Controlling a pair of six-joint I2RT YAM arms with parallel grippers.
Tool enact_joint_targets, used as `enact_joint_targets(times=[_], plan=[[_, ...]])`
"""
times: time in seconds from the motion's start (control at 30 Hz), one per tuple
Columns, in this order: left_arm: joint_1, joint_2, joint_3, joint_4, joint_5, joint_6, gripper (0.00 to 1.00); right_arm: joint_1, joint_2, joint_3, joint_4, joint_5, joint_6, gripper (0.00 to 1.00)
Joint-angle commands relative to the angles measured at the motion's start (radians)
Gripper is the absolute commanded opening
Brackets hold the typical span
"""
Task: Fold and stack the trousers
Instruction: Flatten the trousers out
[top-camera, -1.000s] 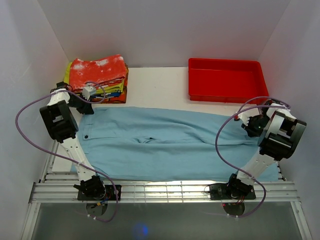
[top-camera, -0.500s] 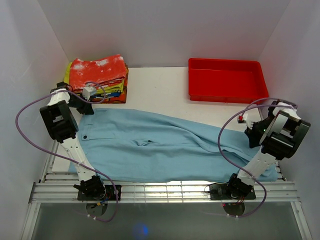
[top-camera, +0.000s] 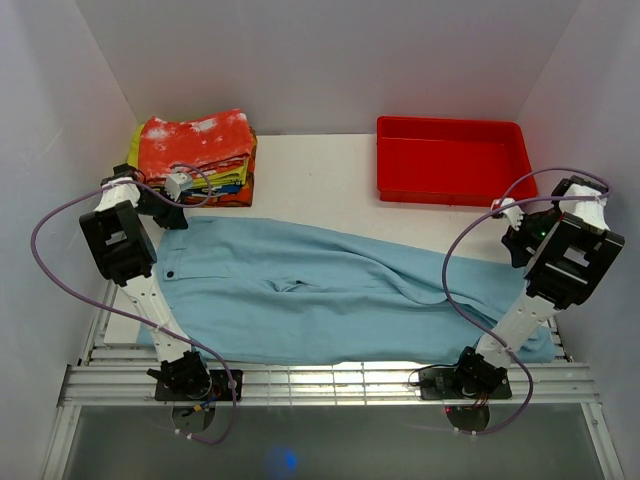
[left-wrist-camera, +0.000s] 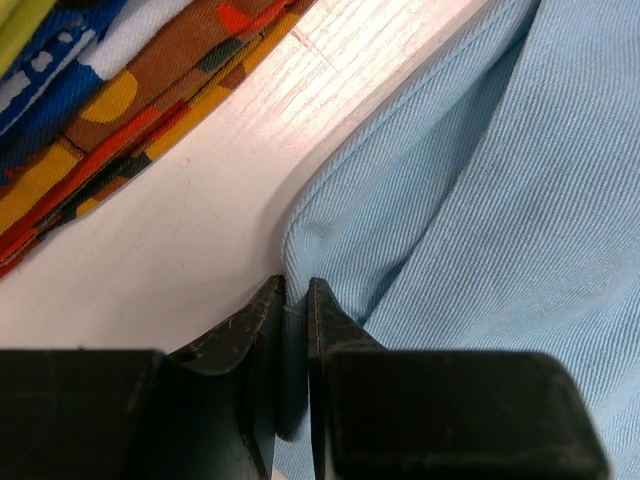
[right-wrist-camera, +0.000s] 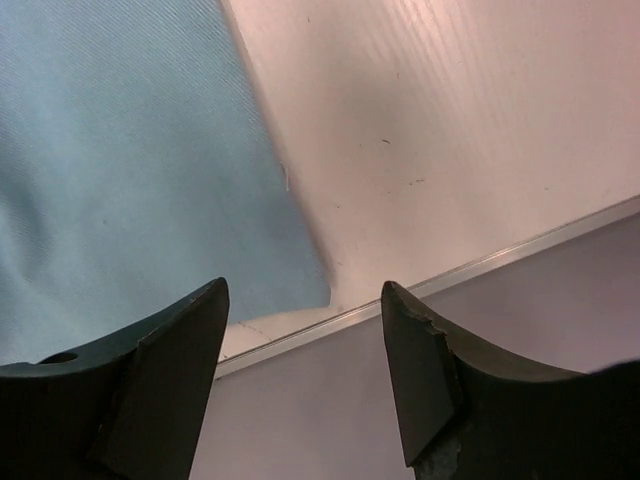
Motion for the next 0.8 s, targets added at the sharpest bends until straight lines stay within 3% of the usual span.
enact_joint_targets(times=[0.0, 0.23, 0.3, 0.37, 0.43, 0.6, 0.77], plan=[[0.003, -0.043, -0.021, -0.043, -0.033, 0.022, 0.24, -0.004, 0.065, 0.021, 0.003, 0.039, -0.036, 0.70], [0.003, -0.049, -0.021, -0.044, -0.033, 0.022, 0.23, 0.002, 0.072, -0.138, 0.149, 0.128, -0.077, 0.68], [0.003, -0.050, -0.017, -0.044, -0.035, 0.019, 0.22, 0.005, 0.062, -0.167, 0.154, 0.139, -0.088, 0.49], [0.006, -0.047, -0.010, -0.043, -0.032, 0.004, 0.20, 0.010, 0.039, -0.210, 0.178, 0.141, -0.102, 0.18], [0.007, -0.034, 0.018, -0.043, -0.024, -0.018, 0.14, 0.017, 0.031, -0.216, 0.236, 0.136, -0.096, 0.08], [0.009, -0.006, 0.065, 0.074, -0.055, -0.189, 0.00, 0.049, 0.080, -0.100, 0.400, 0.122, 0.056, 0.08], [0.009, 0.008, 0.093, 0.278, -0.141, -0.358, 0.00, 0.112, 0.157, 0.072, 0.529, 0.125, 0.177, 0.08]])
